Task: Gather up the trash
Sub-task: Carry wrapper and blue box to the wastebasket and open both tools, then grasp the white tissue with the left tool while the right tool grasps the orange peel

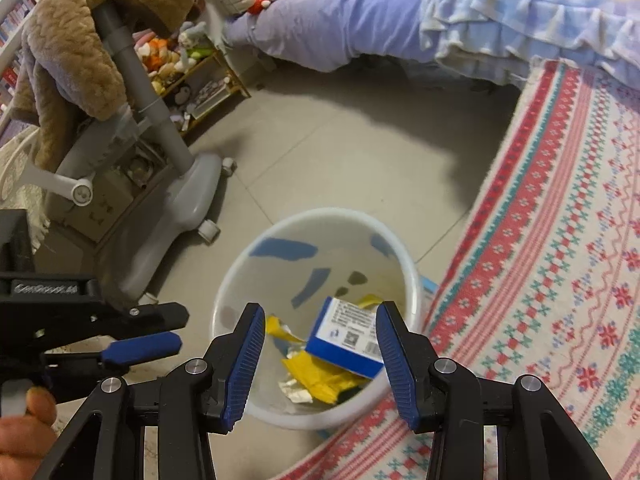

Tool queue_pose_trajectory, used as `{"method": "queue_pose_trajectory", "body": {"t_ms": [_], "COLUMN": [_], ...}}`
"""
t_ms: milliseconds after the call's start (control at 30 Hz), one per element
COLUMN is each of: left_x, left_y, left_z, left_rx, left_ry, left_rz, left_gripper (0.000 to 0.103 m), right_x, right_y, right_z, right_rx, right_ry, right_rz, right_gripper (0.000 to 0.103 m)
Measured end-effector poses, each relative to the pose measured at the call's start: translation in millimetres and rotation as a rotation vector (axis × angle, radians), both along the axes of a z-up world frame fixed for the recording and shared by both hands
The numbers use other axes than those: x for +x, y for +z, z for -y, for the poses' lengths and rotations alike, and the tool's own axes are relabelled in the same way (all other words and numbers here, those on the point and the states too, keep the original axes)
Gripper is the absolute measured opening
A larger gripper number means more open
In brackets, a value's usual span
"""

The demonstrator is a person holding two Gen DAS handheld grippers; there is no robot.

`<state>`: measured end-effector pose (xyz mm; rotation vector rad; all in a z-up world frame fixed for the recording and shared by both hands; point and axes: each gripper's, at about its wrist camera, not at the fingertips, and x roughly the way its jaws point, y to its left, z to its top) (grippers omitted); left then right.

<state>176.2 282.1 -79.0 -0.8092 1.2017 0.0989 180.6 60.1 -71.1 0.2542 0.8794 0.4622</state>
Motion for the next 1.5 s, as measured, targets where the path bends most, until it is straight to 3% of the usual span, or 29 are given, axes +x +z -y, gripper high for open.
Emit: {"method": "queue_pose_trajectory", "body": {"t_ms": [167, 500, 667, 900, 967, 1033, 1067, 1267, 1500], "left_x": [-15.4, -37.8, -53.3, -70.3, -73.1, -76.5, -75.1, -75.9, -76.9], "left_y": [7.2, 17.8, 13.5, 13.2, 16.8, 18.5, 17.8, 1.0, -31.5], "left_z": [33.6, 91.4, 139.6, 204.7, 220.9, 242.7, 255.3, 311.6, 360.4], "left_rx": [0.071, 0.132, 0.169, 0.150, 0.150, 0.141, 0.136, 0.162, 0.257], "left_ry": [-0.065, -0.200, -0.345, -0.536, -0.572, -0.626, -0.656, -0.768, -0.838], "left_rz": [0.010, 0.050, 0.051, 0.074, 0.104, 0.126, 0.127, 0.104, 0.064], "left_gripper": [0.029, 0.029, 0.029, 0.029, 0.038, 0.059, 0.060, 0.061, 0.061], "right_x": [-13.8, -51.5, -74.8, -112.2, -120.8, -126.2, -127.6, -133.6, -135.8], "right_y": [9.5, 27.3, 39.3, 47.2, 47.7, 46.9, 46.6, 32.4, 1.7], "right_z": [17.5, 74.5, 127.5, 192.1, 214.1, 237.1, 247.5, 293.8, 318.7], "right_rx": [-0.028, -0.099, -0.171, -0.254, -0.229, -0.198, -0.193, -0.206, -0.236], "right_ry": [-0.009, -0.045, -0.094, -0.164, -0.205, -0.257, -0.290, -0.436, -0.459], "right_rz": [0.018, 0.038, 0.039, 0.051, 0.053, 0.039, 0.028, -0.097, -0.234], "right_gripper": [0.051, 0.051, 0.051, 0.053, 0.055, 0.055, 0.055, 0.056, 0.057]}}
